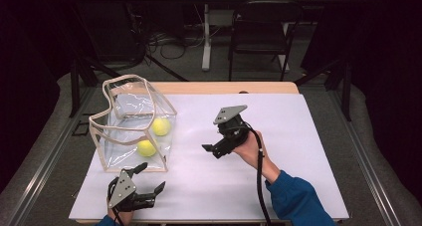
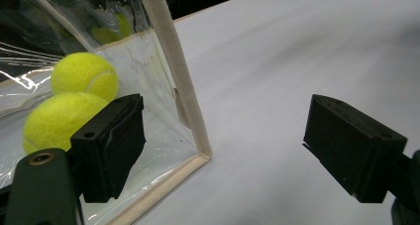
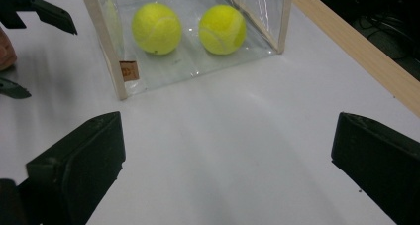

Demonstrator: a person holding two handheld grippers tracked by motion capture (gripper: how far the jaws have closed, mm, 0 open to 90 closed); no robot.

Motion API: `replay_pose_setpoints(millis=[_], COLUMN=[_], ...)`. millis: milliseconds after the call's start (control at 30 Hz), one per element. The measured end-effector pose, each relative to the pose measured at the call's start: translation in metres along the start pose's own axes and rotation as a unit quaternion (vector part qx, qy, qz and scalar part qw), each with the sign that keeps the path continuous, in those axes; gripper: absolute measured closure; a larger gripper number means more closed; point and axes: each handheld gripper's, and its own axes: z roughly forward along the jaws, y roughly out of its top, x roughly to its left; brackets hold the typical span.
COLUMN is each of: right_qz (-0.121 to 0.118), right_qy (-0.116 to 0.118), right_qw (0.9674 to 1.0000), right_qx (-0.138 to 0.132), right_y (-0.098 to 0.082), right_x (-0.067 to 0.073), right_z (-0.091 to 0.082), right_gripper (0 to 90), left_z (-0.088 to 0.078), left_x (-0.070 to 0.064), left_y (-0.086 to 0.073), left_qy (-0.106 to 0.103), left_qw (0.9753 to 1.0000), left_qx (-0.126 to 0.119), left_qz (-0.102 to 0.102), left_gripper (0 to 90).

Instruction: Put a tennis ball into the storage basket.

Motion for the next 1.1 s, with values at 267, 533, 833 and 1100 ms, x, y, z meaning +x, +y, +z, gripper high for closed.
replay_pose_setpoints(millis=[267, 533, 833, 1100], right_qz=[0.006, 0.011, 0.025, 0.036], right_qy=[-0.004, -0.008, -0.014, -0.026], right_qw=[0.9999, 0.9997, 0.9992, 0.9984], right_qx=[0.012, 0.022, 0.027, 0.035], right_y=[-0.022, -0.041, -0.07, -0.096], right_x=[0.002, 0.005, 0.008, 0.009], right_z=[-0.003, -0.007, -0.013, -0.021], right_gripper=[0.0, 0.0, 0.0, 0.0], left_z=[0.0, 0.0, 0.0, -0.001], left_x=[0.0, 0.0, 0.0, -0.001], left_y=[0.0, 0.0, 0.0, 0.0], left_qy=[0.0, 0.001, 0.003, 0.006], left_qw=[1.0, 1.0, 1.0, 1.0], left_qx=[-0.001, 0.0, 0.0, 0.0], left_qz=[-0.001, 0.0, -0.001, 0.002], left_gripper=[15.9, 15.9, 15.9, 15.9])
